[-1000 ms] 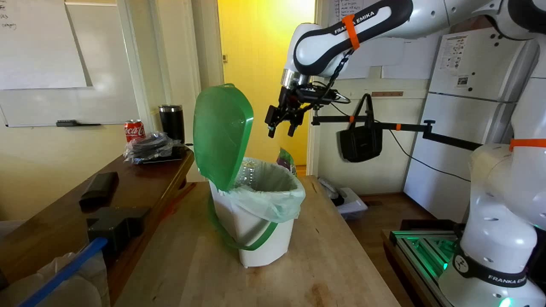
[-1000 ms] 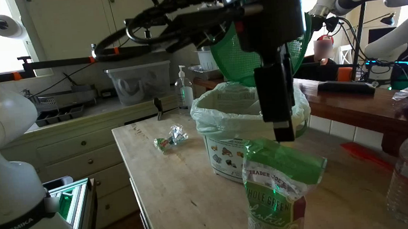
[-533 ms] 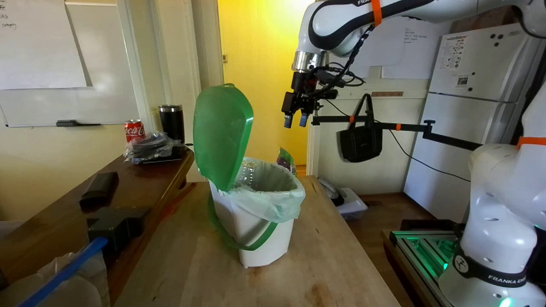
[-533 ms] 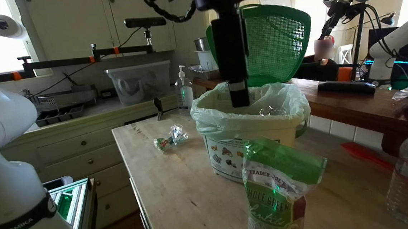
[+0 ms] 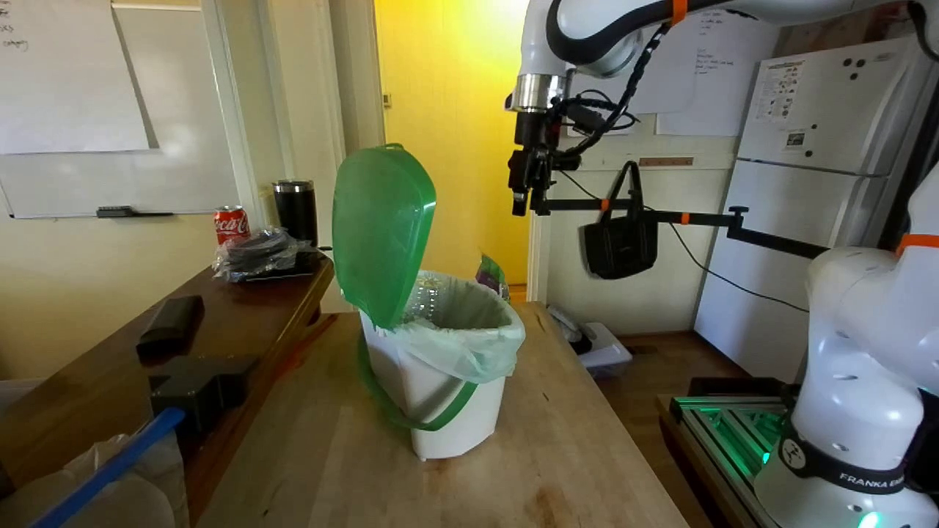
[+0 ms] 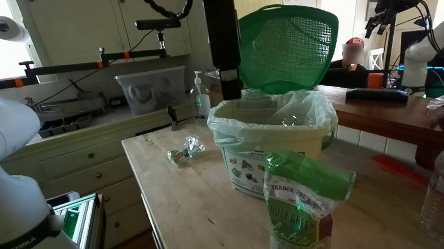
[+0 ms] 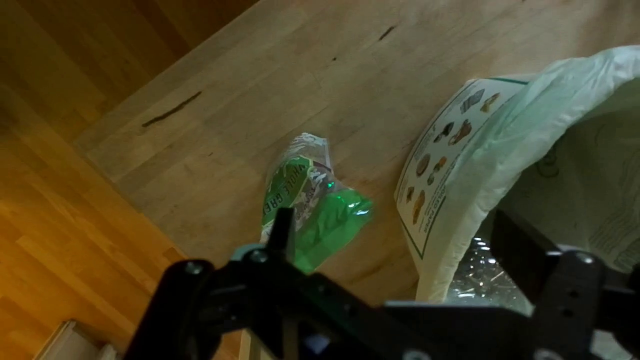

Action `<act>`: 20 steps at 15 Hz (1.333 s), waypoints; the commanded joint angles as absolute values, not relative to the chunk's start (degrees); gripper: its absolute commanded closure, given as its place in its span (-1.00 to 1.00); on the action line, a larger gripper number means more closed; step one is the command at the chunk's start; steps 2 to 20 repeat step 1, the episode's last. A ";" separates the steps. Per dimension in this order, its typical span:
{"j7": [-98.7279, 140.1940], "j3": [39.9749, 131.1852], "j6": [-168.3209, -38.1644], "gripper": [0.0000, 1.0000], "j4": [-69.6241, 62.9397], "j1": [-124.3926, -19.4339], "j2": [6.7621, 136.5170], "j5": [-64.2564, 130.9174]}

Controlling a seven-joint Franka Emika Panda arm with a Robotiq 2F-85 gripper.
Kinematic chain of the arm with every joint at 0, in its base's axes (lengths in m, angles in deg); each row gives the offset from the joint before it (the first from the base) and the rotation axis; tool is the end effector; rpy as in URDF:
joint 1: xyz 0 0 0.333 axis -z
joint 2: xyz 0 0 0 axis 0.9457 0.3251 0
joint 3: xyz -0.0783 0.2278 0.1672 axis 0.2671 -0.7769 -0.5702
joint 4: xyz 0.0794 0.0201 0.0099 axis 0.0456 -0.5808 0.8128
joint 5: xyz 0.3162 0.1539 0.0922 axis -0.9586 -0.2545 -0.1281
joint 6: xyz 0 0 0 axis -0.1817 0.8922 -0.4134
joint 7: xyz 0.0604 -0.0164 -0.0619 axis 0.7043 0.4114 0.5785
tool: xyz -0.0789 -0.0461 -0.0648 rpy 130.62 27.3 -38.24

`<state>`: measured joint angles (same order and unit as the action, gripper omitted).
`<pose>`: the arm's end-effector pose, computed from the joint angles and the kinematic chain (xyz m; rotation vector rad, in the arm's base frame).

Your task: Move the clear packet from the bin to the top of the dresser

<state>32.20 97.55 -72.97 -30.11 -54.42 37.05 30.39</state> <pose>0.3706 -0.2502 0.5376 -3.0004 0.6659 -0.1094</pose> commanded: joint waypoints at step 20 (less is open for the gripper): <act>32.15 97.93 -72.69 -1.00 -30.09 -55.17 36.82 30.79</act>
